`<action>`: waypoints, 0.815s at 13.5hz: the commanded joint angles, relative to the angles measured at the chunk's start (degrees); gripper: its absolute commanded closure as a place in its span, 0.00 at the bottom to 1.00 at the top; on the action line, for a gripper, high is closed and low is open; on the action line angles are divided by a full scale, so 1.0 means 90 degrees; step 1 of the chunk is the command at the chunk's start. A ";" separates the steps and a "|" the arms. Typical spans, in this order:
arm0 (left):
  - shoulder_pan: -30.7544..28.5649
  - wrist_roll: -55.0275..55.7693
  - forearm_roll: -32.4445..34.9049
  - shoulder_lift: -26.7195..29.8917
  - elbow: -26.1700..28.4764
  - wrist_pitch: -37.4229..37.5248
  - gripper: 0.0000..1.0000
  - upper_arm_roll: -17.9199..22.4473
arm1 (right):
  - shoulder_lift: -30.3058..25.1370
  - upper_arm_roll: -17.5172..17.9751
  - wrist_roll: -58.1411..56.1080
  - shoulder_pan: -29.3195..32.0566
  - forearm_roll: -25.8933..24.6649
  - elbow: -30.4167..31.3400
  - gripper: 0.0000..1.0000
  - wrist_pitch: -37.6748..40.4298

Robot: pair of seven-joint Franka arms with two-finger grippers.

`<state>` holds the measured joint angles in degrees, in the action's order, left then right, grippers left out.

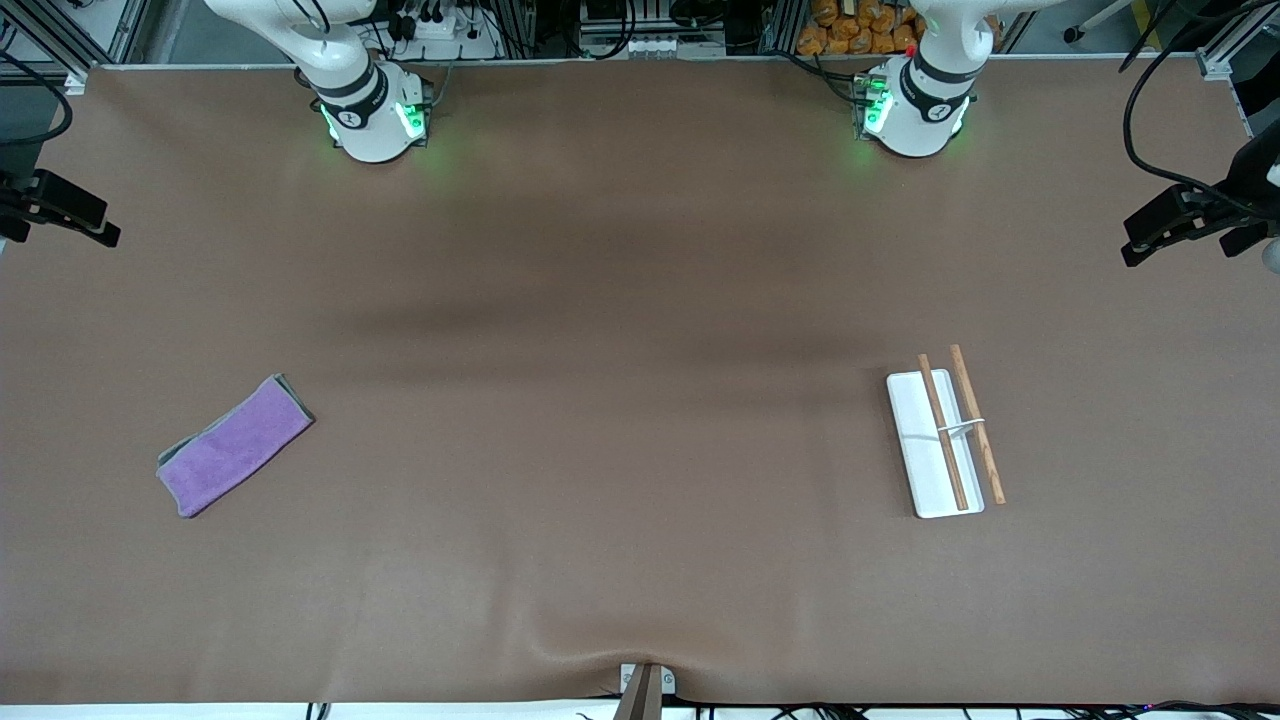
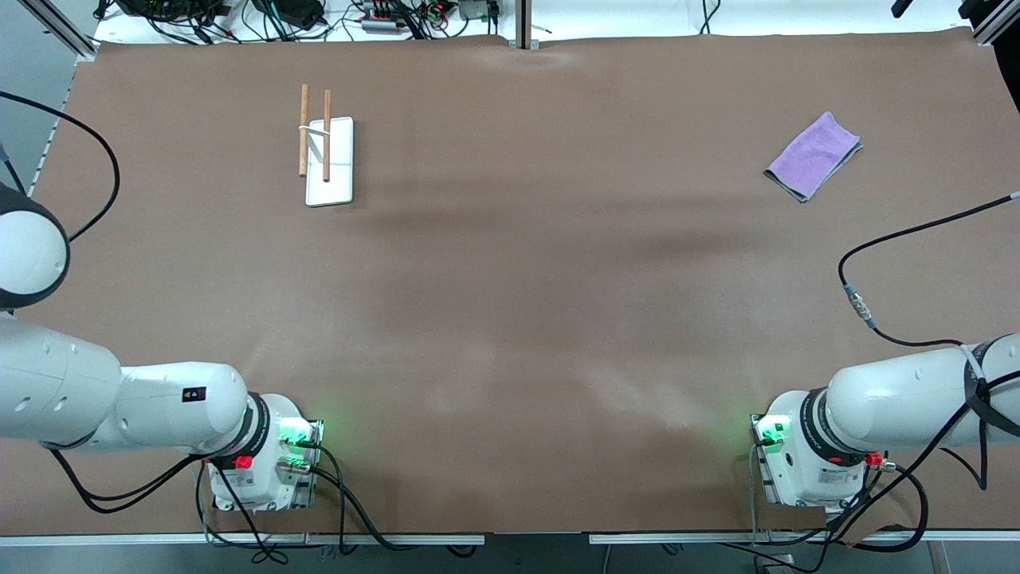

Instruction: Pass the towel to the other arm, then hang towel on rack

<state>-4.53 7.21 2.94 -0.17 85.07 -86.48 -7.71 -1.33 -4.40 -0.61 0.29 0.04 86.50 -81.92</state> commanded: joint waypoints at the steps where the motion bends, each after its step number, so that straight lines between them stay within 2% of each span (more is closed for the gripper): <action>1: -0.0024 -0.0079 0.0005 0.0019 -0.0155 0.0204 0.00 -0.0022 | 0.0041 -0.0019 0.0028 -0.0032 -0.0014 -0.0129 0.00 0.0069; 11: 0.0005 -0.0001 -0.0024 -0.0049 -0.0146 0.0205 0.00 -0.0022 | 0.0050 -0.0019 0.0028 -0.0032 -0.0024 -0.0139 0.00 0.0069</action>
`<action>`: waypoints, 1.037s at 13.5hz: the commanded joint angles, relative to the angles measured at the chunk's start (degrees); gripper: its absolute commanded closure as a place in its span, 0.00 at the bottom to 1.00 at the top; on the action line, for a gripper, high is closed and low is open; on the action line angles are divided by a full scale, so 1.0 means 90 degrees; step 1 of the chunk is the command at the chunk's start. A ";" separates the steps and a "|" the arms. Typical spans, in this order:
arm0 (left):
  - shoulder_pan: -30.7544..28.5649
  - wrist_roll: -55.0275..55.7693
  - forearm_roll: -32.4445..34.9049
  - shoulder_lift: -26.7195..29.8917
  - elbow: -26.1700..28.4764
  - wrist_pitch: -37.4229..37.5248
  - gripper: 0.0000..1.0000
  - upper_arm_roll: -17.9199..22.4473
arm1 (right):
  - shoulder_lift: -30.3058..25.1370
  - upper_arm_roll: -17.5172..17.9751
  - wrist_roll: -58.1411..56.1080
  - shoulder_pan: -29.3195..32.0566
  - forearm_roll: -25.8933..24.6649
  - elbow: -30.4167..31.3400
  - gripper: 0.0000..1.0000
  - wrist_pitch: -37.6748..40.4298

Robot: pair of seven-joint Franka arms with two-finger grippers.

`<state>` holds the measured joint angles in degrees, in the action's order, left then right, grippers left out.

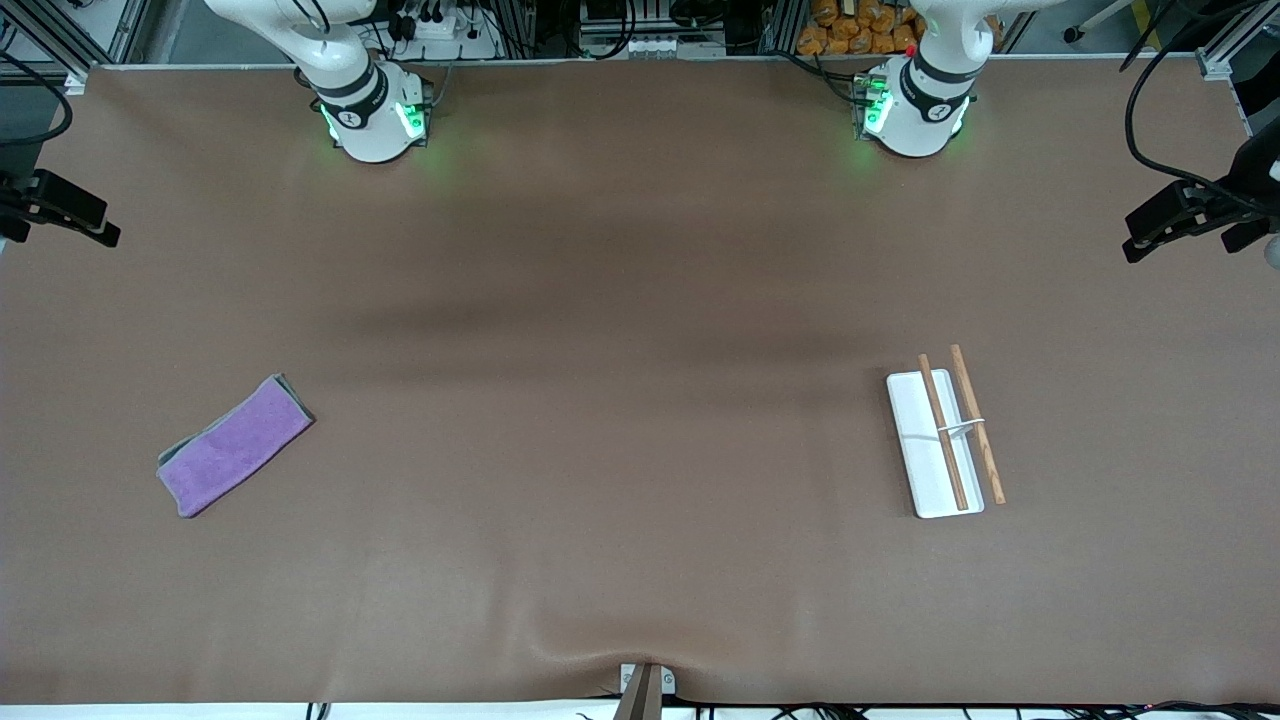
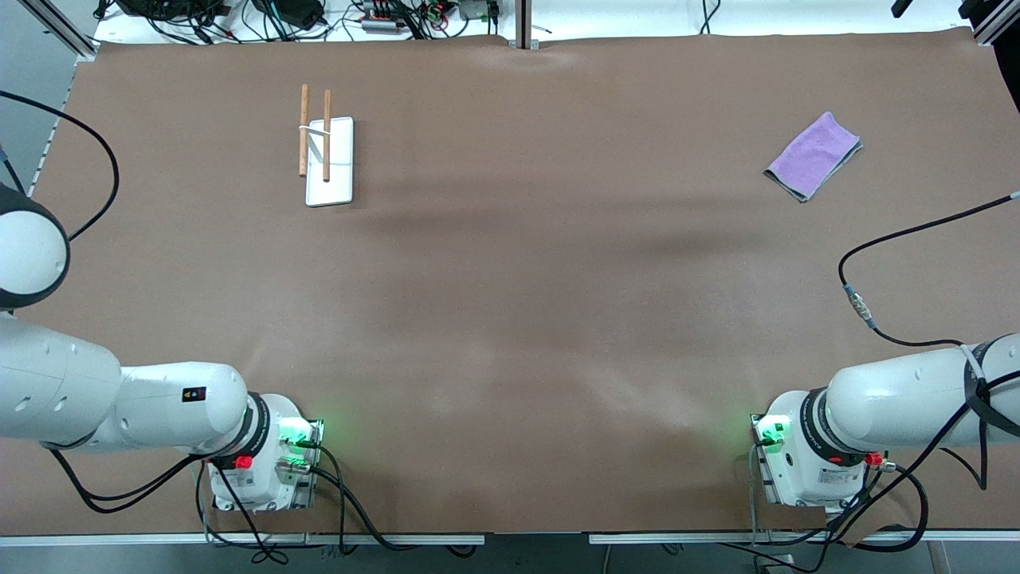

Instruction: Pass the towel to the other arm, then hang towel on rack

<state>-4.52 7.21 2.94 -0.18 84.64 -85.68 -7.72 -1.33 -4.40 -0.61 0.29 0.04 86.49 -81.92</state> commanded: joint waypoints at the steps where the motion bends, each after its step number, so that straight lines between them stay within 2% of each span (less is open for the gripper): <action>1: 0.0004 -0.0001 -0.0024 -0.0049 -0.0098 0.0116 0.00 -0.0021 | 0.0040 -0.0019 0.0029 -0.0012 -0.0014 -0.0137 0.00 0.0069; 14: 0.0013 -0.0001 0.0005 -0.0098 -0.0118 0.0096 0.00 -0.0050 | 0.0128 -0.0019 -0.0020 -0.0003 0.0005 -0.0137 0.00 0.0059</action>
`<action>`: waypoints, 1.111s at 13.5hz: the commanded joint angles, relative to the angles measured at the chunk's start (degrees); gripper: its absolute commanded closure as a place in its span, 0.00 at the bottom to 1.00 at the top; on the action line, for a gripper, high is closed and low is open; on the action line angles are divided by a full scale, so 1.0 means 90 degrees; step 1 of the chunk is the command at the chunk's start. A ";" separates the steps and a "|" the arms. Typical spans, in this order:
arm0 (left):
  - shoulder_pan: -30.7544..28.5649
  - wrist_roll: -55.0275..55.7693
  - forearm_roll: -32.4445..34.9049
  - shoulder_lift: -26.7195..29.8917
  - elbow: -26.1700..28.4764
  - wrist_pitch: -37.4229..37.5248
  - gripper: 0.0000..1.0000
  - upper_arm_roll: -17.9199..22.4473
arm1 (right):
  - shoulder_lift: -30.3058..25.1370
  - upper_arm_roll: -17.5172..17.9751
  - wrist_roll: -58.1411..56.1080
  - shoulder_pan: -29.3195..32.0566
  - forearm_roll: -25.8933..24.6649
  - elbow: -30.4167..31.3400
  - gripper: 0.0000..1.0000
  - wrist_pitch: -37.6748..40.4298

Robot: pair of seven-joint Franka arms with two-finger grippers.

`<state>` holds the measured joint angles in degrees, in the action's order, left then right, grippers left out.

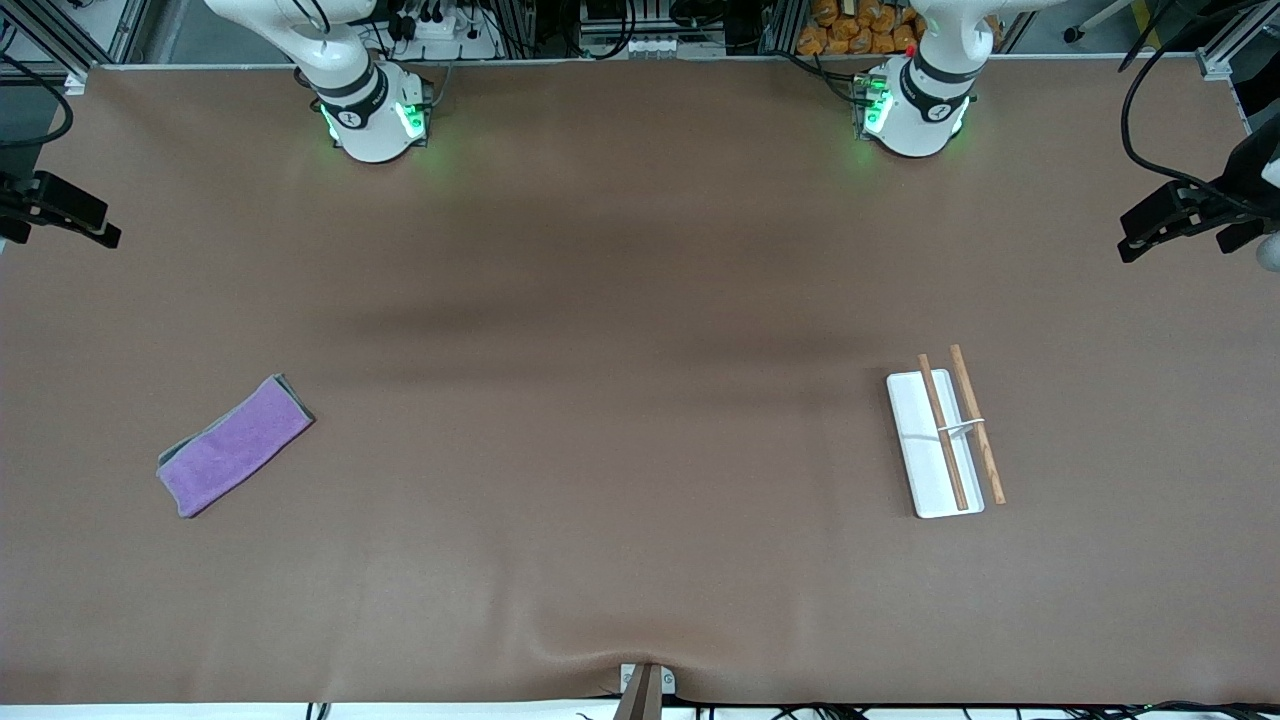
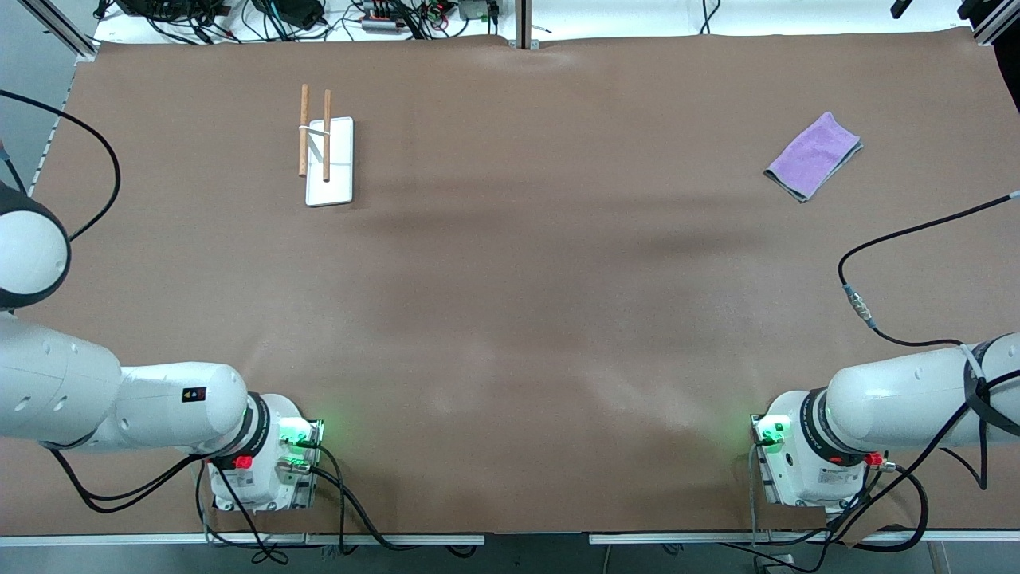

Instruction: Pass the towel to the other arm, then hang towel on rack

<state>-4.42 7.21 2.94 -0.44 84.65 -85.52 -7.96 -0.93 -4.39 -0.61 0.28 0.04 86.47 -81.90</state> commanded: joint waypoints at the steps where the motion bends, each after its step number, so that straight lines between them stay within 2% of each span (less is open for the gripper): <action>1: 0.0052 -0.0020 0.0005 -0.0078 -0.0128 0.0069 0.00 -0.0024 | 0.0112 -0.0030 -0.0040 0.0017 0.0015 -0.0125 0.00 0.0067; 6: 0.0042 0.0009 -0.0014 -0.0146 -0.0129 0.0050 0.00 -0.0043 | 0.0892 -0.0049 0.0146 0.0036 -0.0092 -0.0116 0.00 -0.0312; 9: 0.0032 0.0009 -0.0024 -0.0136 -0.0138 0.0050 0.00 -0.0043 | 0.1711 -0.0059 0.0136 0.0689 -0.0082 -0.0106 0.00 -0.0878; 13: 0.0032 0.0019 -0.0004 -0.0136 -0.0138 0.0050 0.00 -0.0043 | 0.2834 -0.0050 0.0077 0.1334 0.0015 -0.0096 0.00 -0.2078; 15: 0.0032 0.0009 -0.0004 -0.0136 -0.0138 0.0050 0.00 -0.0043 | 0.3420 -0.0040 0.0048 0.1540 0.0248 -0.0096 0.00 -0.2655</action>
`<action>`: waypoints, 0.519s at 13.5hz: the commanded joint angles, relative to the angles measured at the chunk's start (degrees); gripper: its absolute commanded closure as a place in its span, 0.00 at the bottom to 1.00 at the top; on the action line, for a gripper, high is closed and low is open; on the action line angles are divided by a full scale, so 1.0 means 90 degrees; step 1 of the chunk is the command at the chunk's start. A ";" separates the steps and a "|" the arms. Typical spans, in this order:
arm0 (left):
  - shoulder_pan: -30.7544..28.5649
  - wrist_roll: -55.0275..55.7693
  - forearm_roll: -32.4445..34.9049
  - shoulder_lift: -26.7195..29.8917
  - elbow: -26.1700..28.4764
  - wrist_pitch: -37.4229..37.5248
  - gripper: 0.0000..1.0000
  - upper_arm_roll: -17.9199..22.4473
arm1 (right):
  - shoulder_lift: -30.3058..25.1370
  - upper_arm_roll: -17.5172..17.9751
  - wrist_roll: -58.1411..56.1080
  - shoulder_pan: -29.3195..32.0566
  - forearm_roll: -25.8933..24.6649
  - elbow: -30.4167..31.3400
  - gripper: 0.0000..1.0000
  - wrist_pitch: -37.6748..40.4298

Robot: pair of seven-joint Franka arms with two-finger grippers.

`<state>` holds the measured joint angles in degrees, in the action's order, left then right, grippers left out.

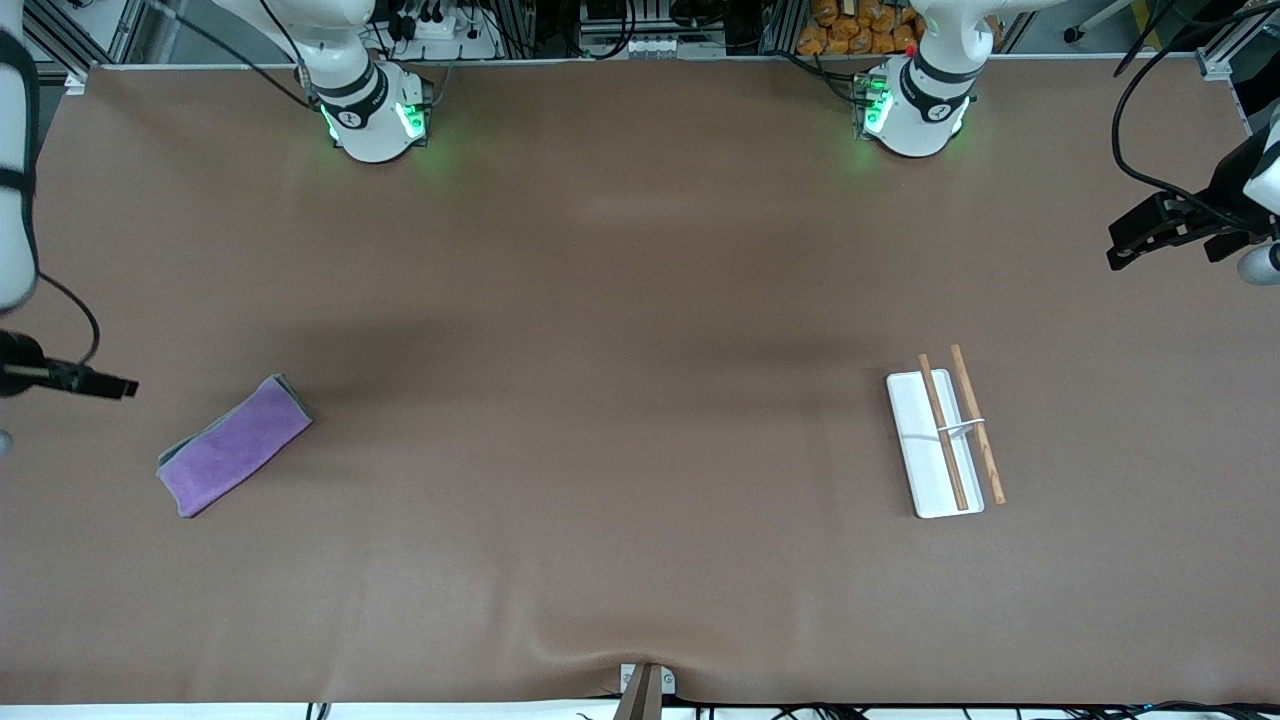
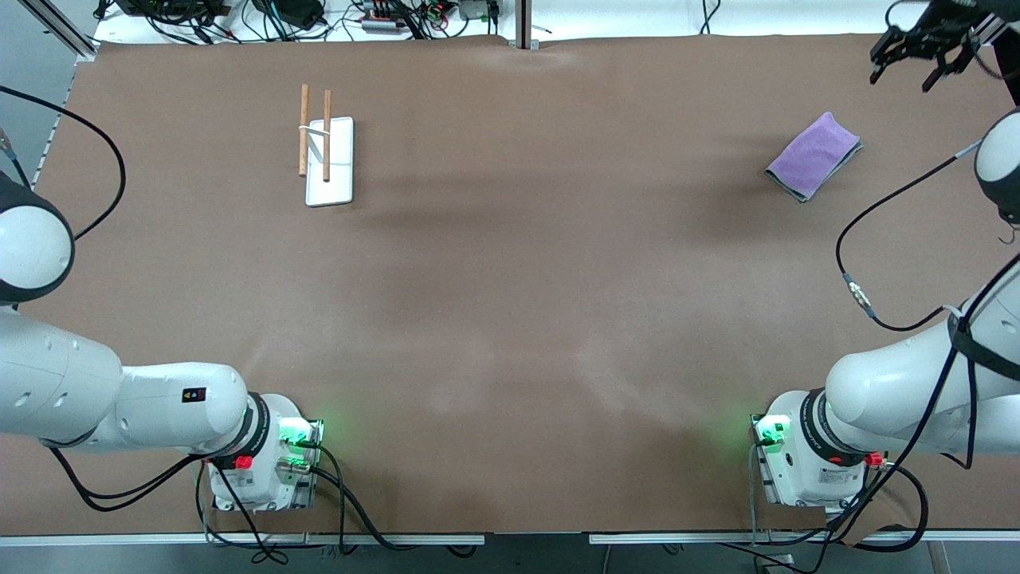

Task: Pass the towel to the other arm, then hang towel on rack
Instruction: 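Lower the right gripper down to the edge of the purple towel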

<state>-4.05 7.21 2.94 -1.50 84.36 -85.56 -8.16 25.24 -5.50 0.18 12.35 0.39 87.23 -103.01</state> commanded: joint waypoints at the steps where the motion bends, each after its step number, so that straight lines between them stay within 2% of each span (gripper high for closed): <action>1: -0.0019 0.0009 -0.0004 -0.0010 -0.0105 0.0054 0.00 -0.0021 | 0.0835 0.0084 -0.0049 0.0239 0.0394 -0.0190 0.00 -0.0777; 4: -0.0038 0.0009 -0.0024 -0.0010 -0.0115 0.0054 0.00 -0.0021 | 0.1413 0.0103 -0.0594 0.0191 0.0591 -0.0200 0.00 -0.1999; 7: -0.0009 -0.0001 0.0005 0.0000 -0.0115 0.0054 0.00 -0.0031 | 0.1649 0.0113 -0.0947 0.0181 0.0795 -0.0161 0.00 -0.2295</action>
<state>-4.08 7.21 2.94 -1.51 84.16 -85.56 -8.16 39.24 -4.77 -5.89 13.69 4.93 87.12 -123.73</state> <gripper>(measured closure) 0.000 0.000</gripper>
